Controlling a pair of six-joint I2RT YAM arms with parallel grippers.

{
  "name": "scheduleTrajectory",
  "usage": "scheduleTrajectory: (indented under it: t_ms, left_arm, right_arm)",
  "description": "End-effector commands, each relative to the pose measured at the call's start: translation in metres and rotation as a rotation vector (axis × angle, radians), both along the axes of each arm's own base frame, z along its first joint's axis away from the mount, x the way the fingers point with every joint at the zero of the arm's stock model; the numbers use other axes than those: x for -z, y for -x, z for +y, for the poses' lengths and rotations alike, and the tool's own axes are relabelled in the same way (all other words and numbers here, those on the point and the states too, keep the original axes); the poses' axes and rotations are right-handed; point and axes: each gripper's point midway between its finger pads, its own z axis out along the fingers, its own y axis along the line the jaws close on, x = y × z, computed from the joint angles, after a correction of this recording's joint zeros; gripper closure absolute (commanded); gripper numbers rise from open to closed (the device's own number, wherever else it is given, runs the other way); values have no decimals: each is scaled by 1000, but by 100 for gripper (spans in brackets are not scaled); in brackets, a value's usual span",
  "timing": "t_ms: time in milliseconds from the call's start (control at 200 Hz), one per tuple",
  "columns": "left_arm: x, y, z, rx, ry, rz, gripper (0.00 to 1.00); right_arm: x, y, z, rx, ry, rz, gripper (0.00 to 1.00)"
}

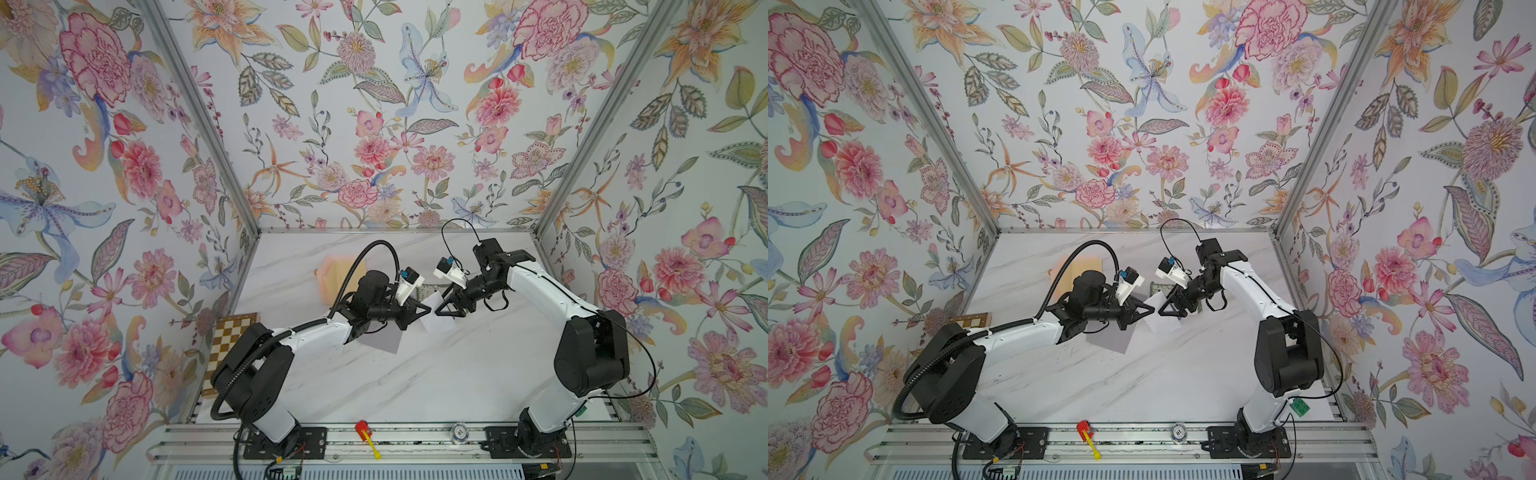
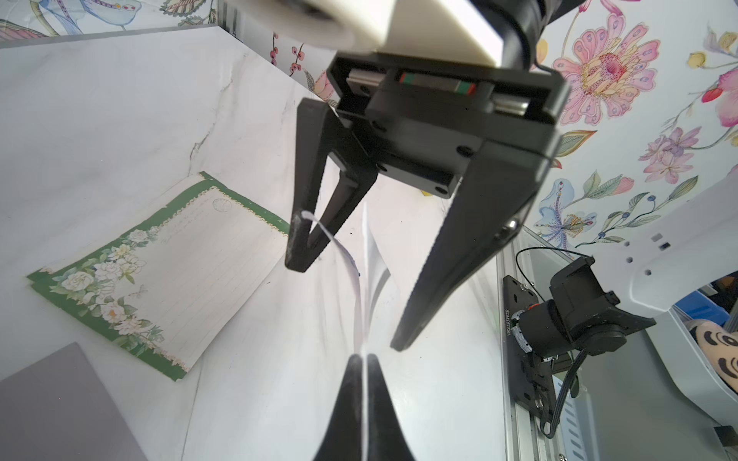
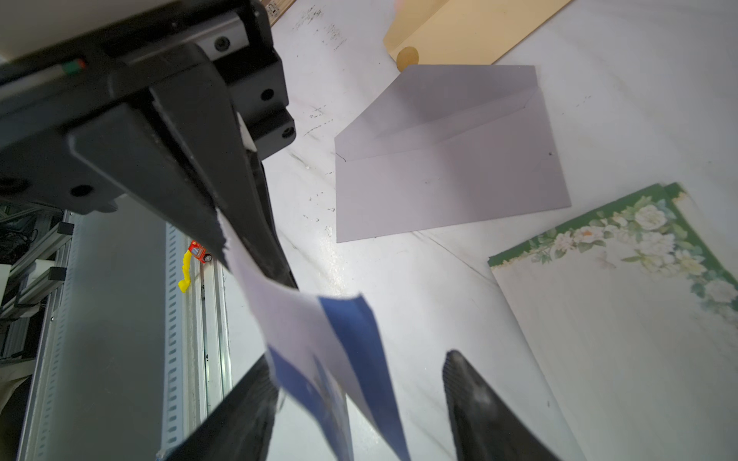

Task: Fold the letter paper in half and place it into the envelope
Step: Pick up the letter paper from the center of the board.

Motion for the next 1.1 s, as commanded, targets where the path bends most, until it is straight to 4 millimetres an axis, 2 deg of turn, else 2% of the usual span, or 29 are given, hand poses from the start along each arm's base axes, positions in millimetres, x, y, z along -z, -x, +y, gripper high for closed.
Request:
scheduleTrajectory:
  t_ms: [0,60,195,591,731,901,956,966,981,1096]
  left_arm:
    - [-16,5,1,18,56,-17,100]
    - [-16,5,1,16,63,-15,100]
    - [-14,3,1,7,67,-11,100]
    - [-9,-7,5,-27,56,6,100]
    - [-8,-9,7,-38,54,10,97]
    - [-6,-11,11,-66,35,0,74]
    - [1,-15,18,-110,9,0,71]
    - [-8,-15,21,-121,18,-18,70]
    - [-9,-16,24,-140,14,-23,70]
    - [-8,-25,53,-278,4,-14,65]
  right_arm:
    - [-4,9,5,-47,-37,7,40]
    - [-8,12,7,-57,-60,2,44]
    - [-15,16,6,-62,-95,-6,67]
    - [-22,16,1,-11,-138,45,99]
    - [-27,16,2,-2,-163,59,100]
    - [-32,15,4,4,-178,73,100]
    - [-29,14,4,9,-153,71,100]
    - [-28,14,4,9,-149,68,100]
    - [-28,13,4,11,-140,65,100]
    - [-24,13,4,3,-103,43,100]
